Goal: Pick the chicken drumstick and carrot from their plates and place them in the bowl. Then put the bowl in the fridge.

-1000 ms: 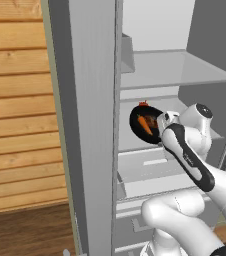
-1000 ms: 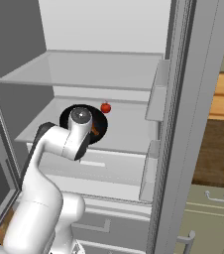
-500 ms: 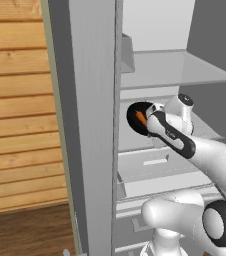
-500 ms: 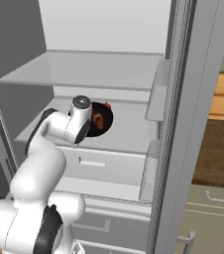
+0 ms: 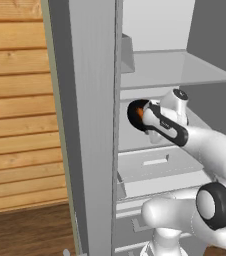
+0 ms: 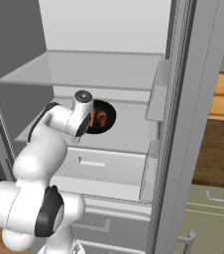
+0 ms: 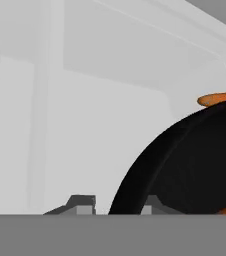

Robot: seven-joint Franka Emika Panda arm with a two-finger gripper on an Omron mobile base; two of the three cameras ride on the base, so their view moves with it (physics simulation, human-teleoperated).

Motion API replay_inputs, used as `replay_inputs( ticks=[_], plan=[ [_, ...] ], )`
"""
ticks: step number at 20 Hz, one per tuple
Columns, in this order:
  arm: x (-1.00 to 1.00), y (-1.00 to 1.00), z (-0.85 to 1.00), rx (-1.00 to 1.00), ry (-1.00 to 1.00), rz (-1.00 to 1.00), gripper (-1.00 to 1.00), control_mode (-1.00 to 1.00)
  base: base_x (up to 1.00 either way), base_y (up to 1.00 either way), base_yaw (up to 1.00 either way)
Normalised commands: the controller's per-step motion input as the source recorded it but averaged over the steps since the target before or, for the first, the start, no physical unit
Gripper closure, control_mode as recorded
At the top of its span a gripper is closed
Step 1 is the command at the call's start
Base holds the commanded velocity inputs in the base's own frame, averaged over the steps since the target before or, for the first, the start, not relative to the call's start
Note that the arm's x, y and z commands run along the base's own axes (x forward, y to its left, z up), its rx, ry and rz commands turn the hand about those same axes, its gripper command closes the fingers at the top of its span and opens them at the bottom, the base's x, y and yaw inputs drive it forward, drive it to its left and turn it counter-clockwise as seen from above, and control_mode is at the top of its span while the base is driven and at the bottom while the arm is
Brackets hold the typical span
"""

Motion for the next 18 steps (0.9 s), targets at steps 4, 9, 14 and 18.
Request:
replay_inputs(
  ticks=[4,9,14,18],
  plan=[
    [0.22,0.00,-0.01,0.00,-0.04,0.00,-1.00,-1.00,0.00,0.00,0.00],
    [-0.10,0.00,0.00,0.00,-0.07,0.01,-1.00,-1.00,0.00,0.00,0.00],
    [-0.51,0.05,0.01,0.00,-0.10,0.00,-1.00,-1.00,0.00,0.00,0.00],
    [-0.66,0.15,0.34,0.00,-0.08,0.00,-1.00,-1.00,0.00,0.00,0.00]
  ],
)
